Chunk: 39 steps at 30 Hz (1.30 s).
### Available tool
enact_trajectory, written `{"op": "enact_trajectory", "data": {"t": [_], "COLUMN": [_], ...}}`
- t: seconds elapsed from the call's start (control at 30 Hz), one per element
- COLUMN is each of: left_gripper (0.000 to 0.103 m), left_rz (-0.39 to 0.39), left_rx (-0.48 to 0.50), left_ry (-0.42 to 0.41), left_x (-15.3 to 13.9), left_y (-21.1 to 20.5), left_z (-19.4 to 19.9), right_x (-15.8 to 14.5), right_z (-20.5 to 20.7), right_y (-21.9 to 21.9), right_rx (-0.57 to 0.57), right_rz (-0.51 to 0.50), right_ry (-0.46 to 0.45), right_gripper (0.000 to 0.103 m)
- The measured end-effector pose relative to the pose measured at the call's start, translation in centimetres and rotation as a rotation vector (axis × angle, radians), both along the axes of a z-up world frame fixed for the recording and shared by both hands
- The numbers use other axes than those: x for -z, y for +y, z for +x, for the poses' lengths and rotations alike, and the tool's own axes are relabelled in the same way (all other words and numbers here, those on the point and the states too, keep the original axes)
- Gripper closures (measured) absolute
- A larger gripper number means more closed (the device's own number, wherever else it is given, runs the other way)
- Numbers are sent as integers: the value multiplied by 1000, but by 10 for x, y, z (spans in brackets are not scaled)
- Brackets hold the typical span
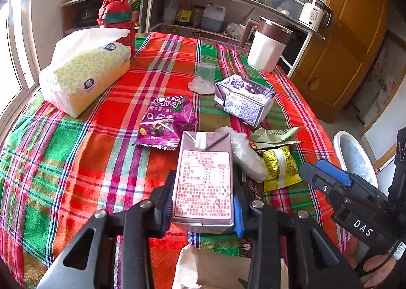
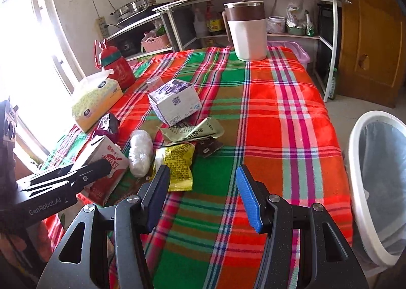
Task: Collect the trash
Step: 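Grasp the pink juice carton with the left tool while the right tool grasps the yellow wrapper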
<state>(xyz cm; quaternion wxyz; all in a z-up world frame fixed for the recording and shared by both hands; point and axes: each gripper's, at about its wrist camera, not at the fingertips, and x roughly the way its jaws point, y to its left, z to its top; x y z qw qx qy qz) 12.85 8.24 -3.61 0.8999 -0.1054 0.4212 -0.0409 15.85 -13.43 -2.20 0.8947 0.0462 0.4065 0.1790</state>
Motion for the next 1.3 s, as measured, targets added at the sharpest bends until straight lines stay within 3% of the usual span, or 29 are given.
{"op": "enact_trajectory", "data": {"t": [0.43,0.53,0.67,1.3], "left_gripper": [65,65,65,65], "left_rz": [-3,-1,0,2], "left_rx": [-29,-27,-18,-15], "left_ry": [3,9,10,-40], "left_x": [1,3,4,-10], "left_y": [10,8,4,-1], "left_z": [-3,-2,-4,-16], "right_x": [12,13,12,3], "right_z": [20,20,18,-6], "right_y": [22,23,19,8], "right_rx": [-45,-44,-31,-11], "right_rz": [7,-1,13,14], "right_ry": [58,56,45,-28], "right_gripper": [48,48,61,67]}}
